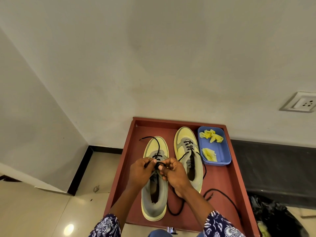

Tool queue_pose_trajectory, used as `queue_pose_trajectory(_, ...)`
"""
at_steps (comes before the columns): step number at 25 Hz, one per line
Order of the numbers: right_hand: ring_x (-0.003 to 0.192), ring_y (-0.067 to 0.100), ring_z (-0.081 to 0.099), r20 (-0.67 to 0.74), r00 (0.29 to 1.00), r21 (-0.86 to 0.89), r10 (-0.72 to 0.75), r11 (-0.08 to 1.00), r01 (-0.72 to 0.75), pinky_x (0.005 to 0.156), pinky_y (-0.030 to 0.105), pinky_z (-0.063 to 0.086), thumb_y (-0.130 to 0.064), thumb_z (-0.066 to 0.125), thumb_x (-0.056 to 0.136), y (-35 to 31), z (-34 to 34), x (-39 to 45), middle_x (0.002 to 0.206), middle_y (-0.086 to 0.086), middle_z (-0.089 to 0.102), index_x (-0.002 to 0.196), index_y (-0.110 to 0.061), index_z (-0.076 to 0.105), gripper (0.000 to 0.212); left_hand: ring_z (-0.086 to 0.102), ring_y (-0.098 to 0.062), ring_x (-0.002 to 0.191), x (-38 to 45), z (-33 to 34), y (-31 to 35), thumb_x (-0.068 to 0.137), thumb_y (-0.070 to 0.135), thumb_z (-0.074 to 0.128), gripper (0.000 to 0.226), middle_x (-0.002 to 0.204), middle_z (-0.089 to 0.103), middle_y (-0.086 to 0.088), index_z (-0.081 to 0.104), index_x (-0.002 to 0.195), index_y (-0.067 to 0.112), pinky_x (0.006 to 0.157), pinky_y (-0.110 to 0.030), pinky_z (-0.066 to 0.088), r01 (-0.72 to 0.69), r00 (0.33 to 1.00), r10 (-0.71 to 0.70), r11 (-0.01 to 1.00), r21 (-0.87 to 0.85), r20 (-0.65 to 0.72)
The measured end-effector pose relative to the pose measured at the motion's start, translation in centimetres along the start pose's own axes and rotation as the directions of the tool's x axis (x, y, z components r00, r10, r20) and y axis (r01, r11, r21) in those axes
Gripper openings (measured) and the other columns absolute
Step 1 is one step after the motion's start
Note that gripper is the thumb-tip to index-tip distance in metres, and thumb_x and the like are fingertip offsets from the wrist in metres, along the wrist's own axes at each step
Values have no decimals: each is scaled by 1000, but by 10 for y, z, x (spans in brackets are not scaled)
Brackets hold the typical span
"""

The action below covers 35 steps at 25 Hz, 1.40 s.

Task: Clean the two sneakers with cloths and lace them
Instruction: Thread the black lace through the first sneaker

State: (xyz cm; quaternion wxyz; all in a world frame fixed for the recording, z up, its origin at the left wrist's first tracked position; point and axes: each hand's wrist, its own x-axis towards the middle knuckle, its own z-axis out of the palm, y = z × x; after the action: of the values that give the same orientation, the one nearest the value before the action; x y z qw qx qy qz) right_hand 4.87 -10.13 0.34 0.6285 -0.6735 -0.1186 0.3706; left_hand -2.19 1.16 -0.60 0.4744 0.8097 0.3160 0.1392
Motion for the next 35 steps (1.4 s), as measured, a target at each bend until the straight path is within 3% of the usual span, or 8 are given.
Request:
queue_pose_trajectory(3, 59, 6, 52, -13, 1000, 11, 0, 1000, 0, 52, 16, 43, 1, 55, 89, -1, 1, -1, 70, 1, 56, 80, -11, 55, 15, 56, -1, 83, -4, -4, -3, 85, 13, 62, 17, 89, 57, 8, 70, 100, 16, 69, -6, 43, -88, 994, 85, 995, 41, 73)
queue_pose_trajectory(6, 58, 6, 50, -13, 1000, 11, -1, 1000, 1, 52, 17, 42, 2, 54, 89, 0, 2, -1, 70, 2, 54, 81, -11, 53, 15, 50, -4, 89, -3, -4, -8, 83, 8, 64, 25, 100, 50, -1, 67, 108, 9, 72, -1, 41, -134, 986, 123, 987, 92, 111)
queue_pose_trajectory(9, 59, 5, 52, -22, 1000, 19, -2, 1000, 3, 54, 18, 43, 0, 54, 90, 0, 1, -2, 71, 1, 55, 84, -10, 53, 12, 46, -9, 97, -2, -2, -8, 87, 7, 59, 22, 106, 42, -2, 64, 108, 3, 82, -4, 42, -157, 983, 140, 977, 144, 120)
queue_pose_trajectory(13, 63, 7, 54, -27, 1000, 5, 6, 1000, -6, 56, 19, 45, -2, 55, 90, 3, 0, -2, 75, 1, 57, 84, -12, 53, 12, 41, -11, 100, -5, 2, -8, 89, 2, 54, 17, 107, 35, -2, 62, 104, -2, 80, 4, 32, -169, 983, 157, 974, 151, 92)
queue_pose_trajectory(20, 62, 8, 51, -55, 998, -26, 3, 1000, -5, 51, 17, 43, -3, 52, 91, 3, 4, -1, 75, 2, 56, 85, -13, 50, 12, 41, -8, 95, -3, 2, -5, 91, 8, 53, 9, 105, 34, -1, 58, 93, 2, 75, 0, 35, -65, 990, 50, 991, 114, 130)
queue_pose_trajectory(27, 62, 8, 50, -43, 999, 2, 24, 1000, -24, 49, 14, 43, -3, 49, 93, -2, 6, -1, 73, 0, 55, 83, -15, 51, 15, 43, -14, 99, 1, 1, -3, 92, 16, 53, 15, 104, 39, -3, 55, 80, 10, 85, -20, 38, 121, 969, -112, 992, -28, 222)
queue_pose_trajectory(31, 64, 9, 51, -28, 998, -5, 57, 998, -57, 54, 19, 44, -7, 50, 94, 0, 4, 1, 77, 1, 56, 85, -16, 51, 12, 36, -11, 102, 0, -3, -2, 91, 21, 55, 21, 102, 41, -3, 51, 71, 24, 80, -15, 32, 90, 961, -94, 996, 27, 261)
queue_pose_trajectory(35, 63, 9, 51, -21, 997, 4, 75, 997, -75, 55, 21, 43, -8, 50, 93, 0, 3, 2, 75, 0, 56, 86, -14, 51, 10, 41, -16, 93, 4, -5, -6, 91, 24, 55, 20, 89, 49, -3, 53, 71, 26, 74, -22, 35, 59, 952, -83, 994, 90, 294)
